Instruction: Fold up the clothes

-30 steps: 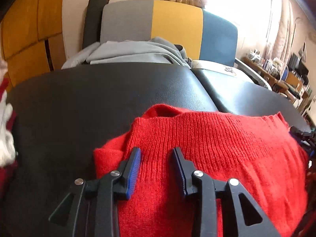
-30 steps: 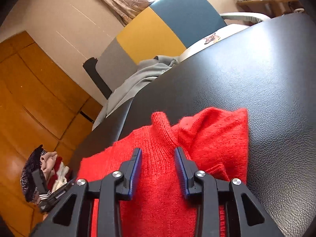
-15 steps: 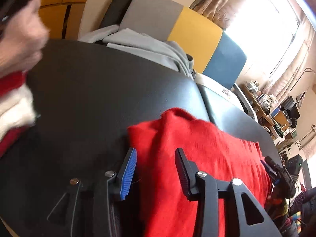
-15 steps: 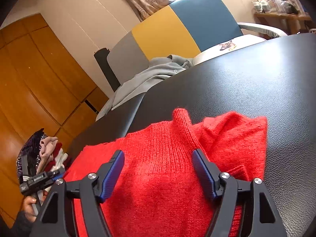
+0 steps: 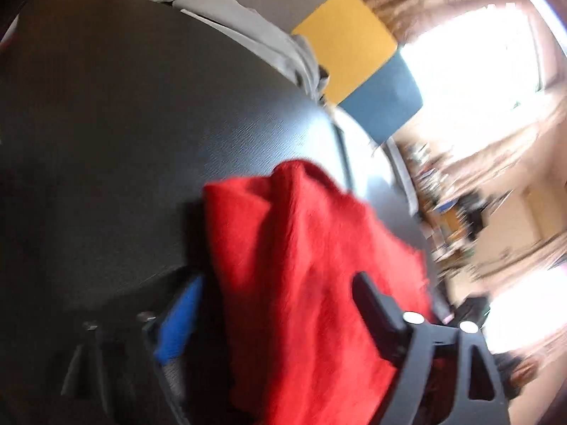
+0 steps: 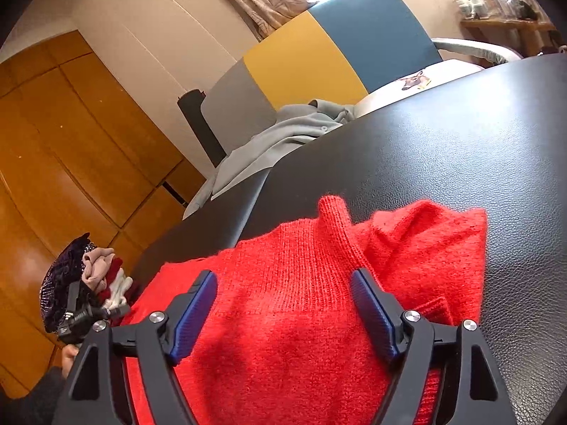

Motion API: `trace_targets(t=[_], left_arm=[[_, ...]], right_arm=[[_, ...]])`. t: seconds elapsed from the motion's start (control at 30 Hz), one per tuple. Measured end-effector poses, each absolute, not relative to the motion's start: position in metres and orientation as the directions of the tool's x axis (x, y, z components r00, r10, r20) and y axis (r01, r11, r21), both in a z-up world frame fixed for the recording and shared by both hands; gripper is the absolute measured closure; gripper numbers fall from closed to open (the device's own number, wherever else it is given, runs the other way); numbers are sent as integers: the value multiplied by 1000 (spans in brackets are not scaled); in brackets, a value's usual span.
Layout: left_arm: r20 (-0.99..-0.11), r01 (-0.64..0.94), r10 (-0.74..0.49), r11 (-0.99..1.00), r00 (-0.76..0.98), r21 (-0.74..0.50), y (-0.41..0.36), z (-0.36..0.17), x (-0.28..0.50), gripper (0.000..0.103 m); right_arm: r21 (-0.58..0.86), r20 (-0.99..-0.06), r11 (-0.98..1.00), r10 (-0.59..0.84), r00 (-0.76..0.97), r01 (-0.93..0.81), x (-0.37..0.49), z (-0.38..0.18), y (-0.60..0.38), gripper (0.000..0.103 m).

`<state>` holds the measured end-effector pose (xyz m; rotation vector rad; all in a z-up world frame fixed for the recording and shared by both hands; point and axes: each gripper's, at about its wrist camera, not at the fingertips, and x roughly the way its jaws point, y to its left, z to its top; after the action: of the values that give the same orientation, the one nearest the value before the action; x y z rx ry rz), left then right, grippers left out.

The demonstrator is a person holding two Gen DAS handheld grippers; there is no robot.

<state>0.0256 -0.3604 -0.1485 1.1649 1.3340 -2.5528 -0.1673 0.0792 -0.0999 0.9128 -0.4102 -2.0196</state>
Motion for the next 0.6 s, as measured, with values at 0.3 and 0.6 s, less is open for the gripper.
trace_targets(t=[0.3,0.6], left_arm=[[-760,377,195,-775,-619,-507,-340,-134,10,83],[-787,375,131,-824,-603,-424,-356,-100,1,84]], right_arm=[[588,-442,-564,-825,-353,581,-167,-99,79,19],[416,-623,-445,-775,-108,793,-143,-54,48,3]])
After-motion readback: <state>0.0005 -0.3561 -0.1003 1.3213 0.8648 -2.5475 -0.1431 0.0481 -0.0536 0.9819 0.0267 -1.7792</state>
